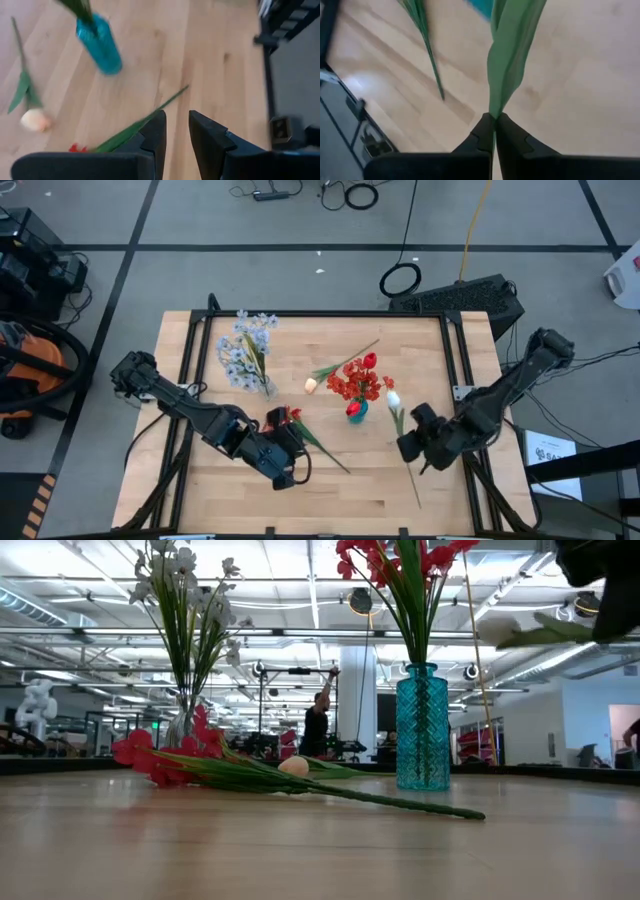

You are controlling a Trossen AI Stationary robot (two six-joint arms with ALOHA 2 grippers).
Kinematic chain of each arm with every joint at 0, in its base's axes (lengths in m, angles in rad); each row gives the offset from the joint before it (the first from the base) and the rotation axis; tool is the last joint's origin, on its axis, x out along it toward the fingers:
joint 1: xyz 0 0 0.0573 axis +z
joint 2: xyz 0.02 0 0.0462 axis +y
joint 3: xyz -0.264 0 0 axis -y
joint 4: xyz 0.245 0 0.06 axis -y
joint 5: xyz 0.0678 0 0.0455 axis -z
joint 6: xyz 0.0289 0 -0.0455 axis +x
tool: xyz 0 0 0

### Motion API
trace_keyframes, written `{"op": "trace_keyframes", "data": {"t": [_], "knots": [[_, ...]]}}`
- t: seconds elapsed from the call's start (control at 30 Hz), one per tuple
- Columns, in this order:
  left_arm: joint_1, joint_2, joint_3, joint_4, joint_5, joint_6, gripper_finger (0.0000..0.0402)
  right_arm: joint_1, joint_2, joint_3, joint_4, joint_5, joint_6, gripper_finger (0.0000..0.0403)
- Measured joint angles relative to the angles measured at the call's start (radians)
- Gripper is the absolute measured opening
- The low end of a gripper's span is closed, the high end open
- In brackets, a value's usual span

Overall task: Sort flowers into vase by color
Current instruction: Put the white tulip into the transparent vase

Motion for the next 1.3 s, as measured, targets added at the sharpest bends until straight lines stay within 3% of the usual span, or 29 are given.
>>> {"op": "trace_keyframes", "data": {"t": [0.2, 0.4, 0.53, 0.67, 0.87, 1.07, 1.3], "knots": [[0.043, 0.0, 0.0, 0.177, -0.029, 0.008, 0.0088, 0.069, -0.138, 0.0, -0.06, 0.211, -0.066, 0.0001], [0.112, 0.0, 0.0, 0.295, -0.04, 0.005, 0.0088, 0.115, -0.289, 0.0, 0.034, 0.428, -0.393, 0.0], [0.142, 0.0, 0.0, 0.368, -0.042, 0.002, 0.0088, 0.13, -0.372, 0.001, 0.168, 0.491, -0.674, 0.0], [0.165, 0.0, 0.0, 0.445, -0.042, 0.002, 0.0088, 0.131, -0.411, 0.001, 0.386, 0.485, -1.01, 0.0], [0.185, 0.0, 0.0, 0.577, -0.043, 0.041, 0.0088, 0.117, -0.38, 0.002, 0.702, 0.357, -1.455, 0.0], [0.171, 0.0, 0.0, 0.709, 0.004, 0.256, 0.0088, 0.072, -0.313, 0.002, 0.792, 0.307, -1.523, 0.0], [0.155, 0.0, 0.0, 0.786, 0.063, 0.349, 0.0088, -0.002, -0.208, 0.002, 0.908, 0.198, -1.516, 0.0]]}}
